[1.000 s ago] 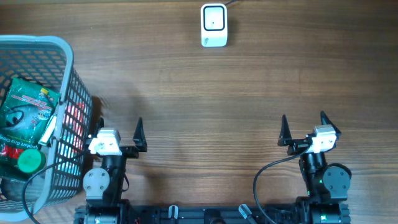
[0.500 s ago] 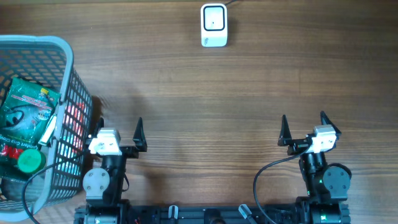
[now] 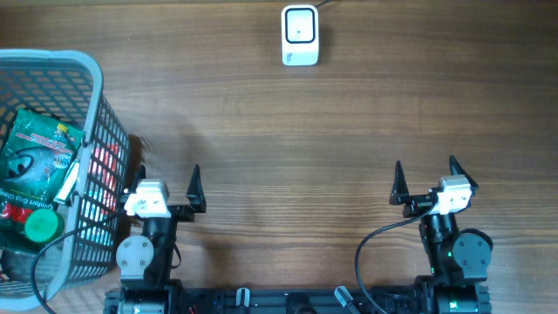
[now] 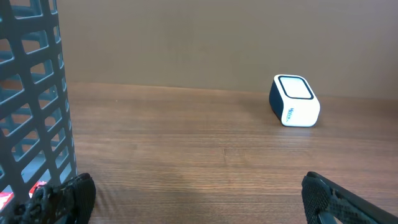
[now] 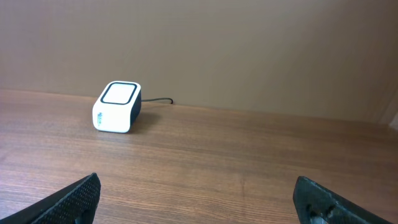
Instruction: Scan the item barcode
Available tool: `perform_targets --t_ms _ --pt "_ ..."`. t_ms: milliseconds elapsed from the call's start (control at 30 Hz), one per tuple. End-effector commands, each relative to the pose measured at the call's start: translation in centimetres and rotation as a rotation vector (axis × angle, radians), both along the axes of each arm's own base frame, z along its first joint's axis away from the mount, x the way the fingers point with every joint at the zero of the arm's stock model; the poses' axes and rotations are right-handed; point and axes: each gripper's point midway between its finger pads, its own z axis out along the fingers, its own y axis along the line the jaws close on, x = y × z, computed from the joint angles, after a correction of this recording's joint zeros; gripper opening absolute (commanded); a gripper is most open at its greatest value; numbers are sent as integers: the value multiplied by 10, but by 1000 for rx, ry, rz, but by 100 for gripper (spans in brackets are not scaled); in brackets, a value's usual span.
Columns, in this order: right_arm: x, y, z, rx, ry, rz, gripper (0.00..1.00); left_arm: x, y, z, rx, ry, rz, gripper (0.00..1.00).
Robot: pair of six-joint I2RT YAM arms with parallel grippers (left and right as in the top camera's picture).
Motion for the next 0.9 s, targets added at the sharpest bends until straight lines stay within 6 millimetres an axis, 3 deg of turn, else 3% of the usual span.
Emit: perform_targets --t_ms 0,200,300,367,433,533,767,867 --pt "0 -1 2 -9 -9 -6 99 0 -1 -3 11 1 -9 100" --pt "0 -1 2 -8 -9 -6 100 0 -1 -3 10 1 -7 100" --pt "0 -1 2 -8 -9 -6 100 -3 -25 2 1 -18 -153 100" --pt "0 -1 2 -8 -9 -6 100 -11 -55 7 -12 -36 -329 100" --pt "0 -1 2 -8 -9 -6 99 -22 -78 7 -131 -2 -470 100" --pt "0 -1 2 -8 -9 -6 100 -27 -87 15 -224 3 -530 100" --pt "0 -1 2 -9 -9 -6 100 -51 -96 105 -224 -154 -612 100" --pt "0 -1 2 -8 -9 -6 100 -45 -85 143 -345 -117 -538 100"
